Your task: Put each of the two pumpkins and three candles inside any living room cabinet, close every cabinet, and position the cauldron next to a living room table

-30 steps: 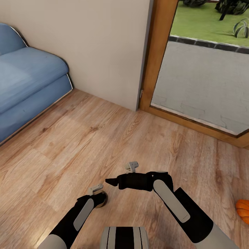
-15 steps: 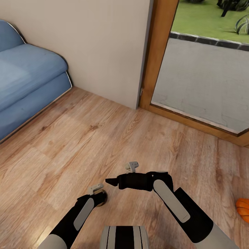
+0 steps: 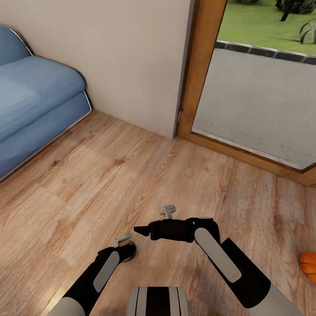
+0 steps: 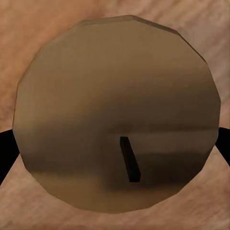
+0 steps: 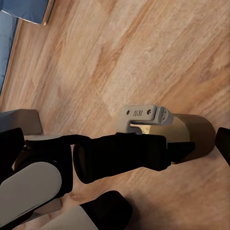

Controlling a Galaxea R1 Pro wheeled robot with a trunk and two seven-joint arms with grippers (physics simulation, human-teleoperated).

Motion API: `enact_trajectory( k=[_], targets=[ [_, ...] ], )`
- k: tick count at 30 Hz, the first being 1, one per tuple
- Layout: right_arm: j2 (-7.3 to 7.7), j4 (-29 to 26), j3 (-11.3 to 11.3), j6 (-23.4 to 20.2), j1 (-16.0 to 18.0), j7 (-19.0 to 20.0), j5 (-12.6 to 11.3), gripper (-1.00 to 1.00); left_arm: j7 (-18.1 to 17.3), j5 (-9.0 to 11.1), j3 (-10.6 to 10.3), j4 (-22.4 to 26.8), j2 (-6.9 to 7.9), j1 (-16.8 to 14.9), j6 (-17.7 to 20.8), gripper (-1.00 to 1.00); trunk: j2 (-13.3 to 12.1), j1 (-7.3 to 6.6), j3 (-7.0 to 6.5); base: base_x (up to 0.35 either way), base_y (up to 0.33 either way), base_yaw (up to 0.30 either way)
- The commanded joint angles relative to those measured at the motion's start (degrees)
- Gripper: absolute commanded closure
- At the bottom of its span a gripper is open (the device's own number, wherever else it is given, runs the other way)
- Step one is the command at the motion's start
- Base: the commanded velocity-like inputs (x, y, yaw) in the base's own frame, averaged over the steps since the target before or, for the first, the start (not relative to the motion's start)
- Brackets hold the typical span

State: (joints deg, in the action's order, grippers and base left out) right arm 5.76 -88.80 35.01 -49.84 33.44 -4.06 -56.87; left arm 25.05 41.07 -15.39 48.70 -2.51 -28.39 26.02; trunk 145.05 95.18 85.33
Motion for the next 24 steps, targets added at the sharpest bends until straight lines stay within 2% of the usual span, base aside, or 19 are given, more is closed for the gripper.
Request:
enact_trajectory(
  k=[1, 21, 24],
  targets=[
    [0.04, -0.1, 0.1, -0.1, 0.0, -0.4, -0.4, -1.0, 0.6, -0.1, -0.1, -0.7, 0.05, 0.0, 0.3, 1.0, 0.0, 0.0, 0.04, 0.0, 0.0, 0.0],
    [0.02, 0.0, 0.1, -0.1, 0.0, -0.4, -0.4, -1.0, 0.6, 0.1, -0.1, -0.6, 0.05, 0.0, 0.3, 1.0, 0.0, 0.0, 0.04, 0.0, 0.0, 0.0],
    [0.02, 0.0, 0.1, -0.1, 0.0, -0.4, -0.4, -1.0, 0.5, 0.1, 0.0, -0.6, 0.09, 0.0, 0.4, 1.0, 0.0, -0.08, -0.62, 0.0, 0.0, 0.0]
  ],
)
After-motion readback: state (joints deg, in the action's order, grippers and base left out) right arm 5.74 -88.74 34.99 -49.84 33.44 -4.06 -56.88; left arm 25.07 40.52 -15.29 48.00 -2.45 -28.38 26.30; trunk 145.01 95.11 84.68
